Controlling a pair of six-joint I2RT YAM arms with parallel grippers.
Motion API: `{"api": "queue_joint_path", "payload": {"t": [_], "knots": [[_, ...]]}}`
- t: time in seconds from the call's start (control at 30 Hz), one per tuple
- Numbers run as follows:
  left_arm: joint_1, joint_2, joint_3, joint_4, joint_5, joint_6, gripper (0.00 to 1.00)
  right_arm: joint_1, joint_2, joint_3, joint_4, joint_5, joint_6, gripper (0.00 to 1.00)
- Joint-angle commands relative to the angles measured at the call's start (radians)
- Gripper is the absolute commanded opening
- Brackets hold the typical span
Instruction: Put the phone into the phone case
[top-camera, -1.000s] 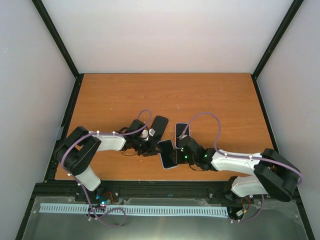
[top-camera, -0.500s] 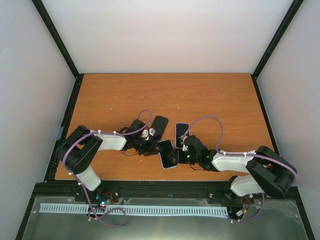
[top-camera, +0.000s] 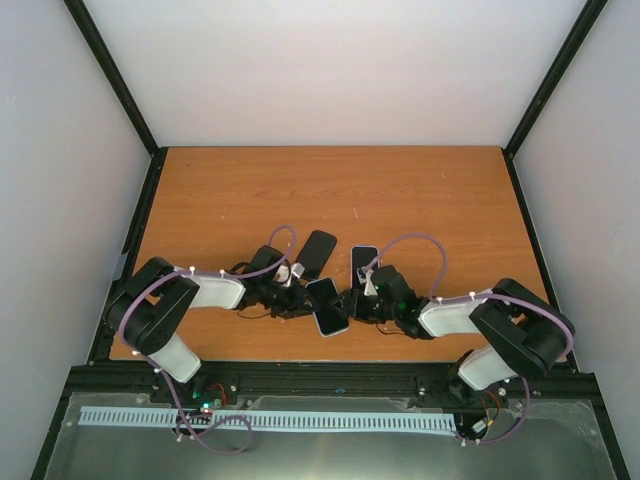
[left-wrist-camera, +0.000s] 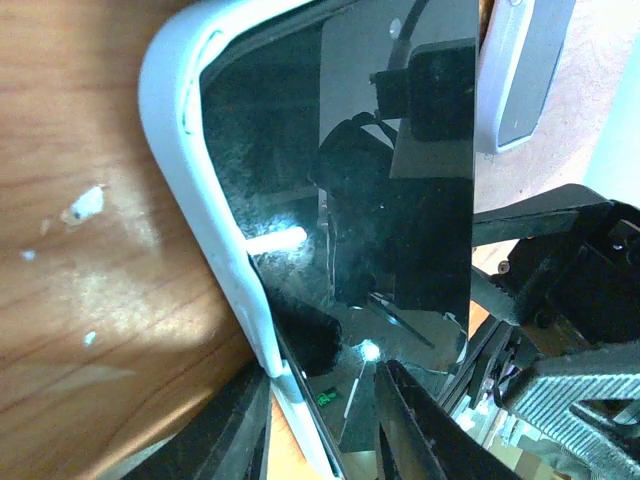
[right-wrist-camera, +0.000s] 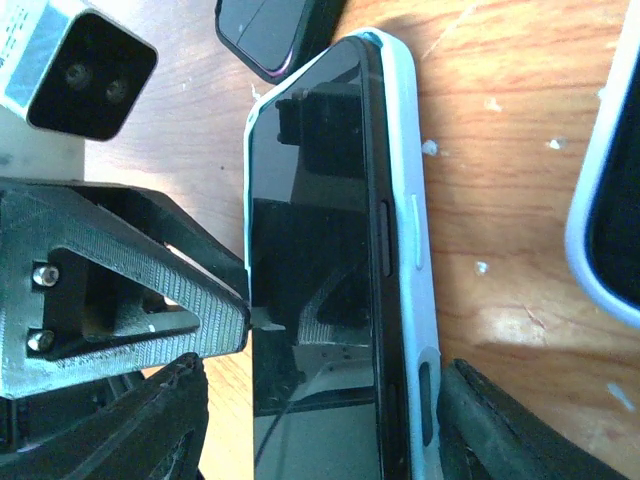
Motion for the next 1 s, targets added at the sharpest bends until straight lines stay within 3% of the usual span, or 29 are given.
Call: {"api": "queue_joint_path", "payload": {"t": [0.0, 0.2, 0.6, 0.7, 0.97], "knots": [[-0.016, 0.0, -0.017, 0.008, -0.006, 0.001, 0.3, 0.015, 0.056, 0.001, 0.176, -0.128, 0.097, 0.61], [-0.015, -0.04, -0.045, -0.053, -0.076, 0.051, 0.37, 0.015, 0.033, -0.009, 0.273, -0.167, 0.172, 0.6], [-0.016, -0.059, -0.108, -0.059, -0.106, 0.072, 0.31, 0.033, 0.086, 0.004, 0.478, -0.2, 0.267, 0.6], [-0.015, -0.066, -0.119, -0.062, -0.107, 0.068, 0.41, 0.039, 0.1, -0.002, 0.527, -0.197, 0.281, 0.59], [-0.016, -0.1, -0.127, -0.072, -0.11, 0.054, 0.46, 0.04, 0.118, -0.022, 0.675, -0.191, 0.322, 0.59]]}}
